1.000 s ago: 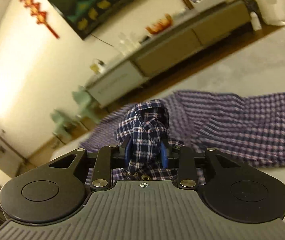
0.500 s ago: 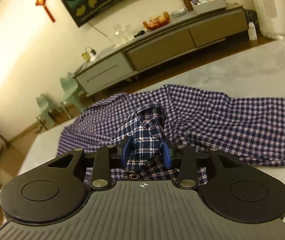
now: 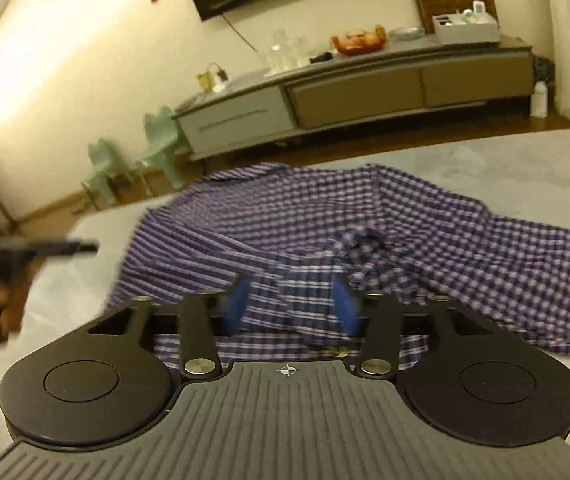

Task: Fold clothes

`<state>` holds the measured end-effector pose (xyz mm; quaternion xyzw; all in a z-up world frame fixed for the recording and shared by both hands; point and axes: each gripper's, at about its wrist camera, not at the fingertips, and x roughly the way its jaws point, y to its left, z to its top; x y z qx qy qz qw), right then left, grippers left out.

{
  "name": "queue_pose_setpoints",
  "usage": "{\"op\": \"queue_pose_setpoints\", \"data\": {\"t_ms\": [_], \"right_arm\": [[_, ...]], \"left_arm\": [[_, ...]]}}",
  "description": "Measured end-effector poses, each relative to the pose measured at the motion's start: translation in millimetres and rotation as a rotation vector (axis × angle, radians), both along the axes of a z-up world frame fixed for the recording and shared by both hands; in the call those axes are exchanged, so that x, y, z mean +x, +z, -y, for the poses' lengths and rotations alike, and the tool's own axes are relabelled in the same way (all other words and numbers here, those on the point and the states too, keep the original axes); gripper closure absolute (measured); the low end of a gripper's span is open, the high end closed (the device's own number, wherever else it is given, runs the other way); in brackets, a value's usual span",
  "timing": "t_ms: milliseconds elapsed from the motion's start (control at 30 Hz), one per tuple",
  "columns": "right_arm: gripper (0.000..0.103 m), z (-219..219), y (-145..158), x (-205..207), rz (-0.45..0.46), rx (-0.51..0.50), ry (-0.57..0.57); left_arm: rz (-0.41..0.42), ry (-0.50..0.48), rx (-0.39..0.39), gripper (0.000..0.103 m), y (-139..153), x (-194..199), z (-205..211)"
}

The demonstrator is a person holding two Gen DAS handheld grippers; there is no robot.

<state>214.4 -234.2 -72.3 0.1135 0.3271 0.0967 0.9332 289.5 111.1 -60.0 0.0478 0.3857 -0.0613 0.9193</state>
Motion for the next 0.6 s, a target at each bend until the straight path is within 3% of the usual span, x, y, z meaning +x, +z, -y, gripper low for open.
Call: {"op": "queue_pose_setpoints", "data": {"t_ms": [100,167,300,367,400,433,600], "right_arm": [[0.02,-7.5,-11.2,4.9,-0.003,-0.098,0.025],[0.018,-14.6,-21.0,9.4,-0.008,-0.156,0.06],[0.019,-27.0,-43.1,20.2,-0.014,-0.258,0.106],[0.035,-25.0,-53.6,30.2,-0.05,-0.282,0.08],[0.051,-21.2,-57.6,35.6,-0.079,-0.262,0.07],[0.059,-16.5,-59.9,39.4,-0.1,-0.24,0.053],[0.084,-1.7,-39.9,34.0,-0.072,-0.111,0.008]], "left_arm": [[-0.022,0.013,0.007,0.056,-26.9,29.4,-5.0],[-0.033,0.019,0.036,0.059,-41.8,46.0,-5.6],[-0.018,0.155,0.01,0.065,-45.9,64.7,-26.3],[-0.018,0.207,0.023,0.067,-43.0,66.3,-32.1],[-0.016,0.218,0.053,0.067,-40.8,64.4,-31.3],[-0.014,0.227,0.086,0.069,-38.7,61.6,-30.3],[0.044,0.251,0.039,0.07,-10.4,29.0,-39.4]]}}
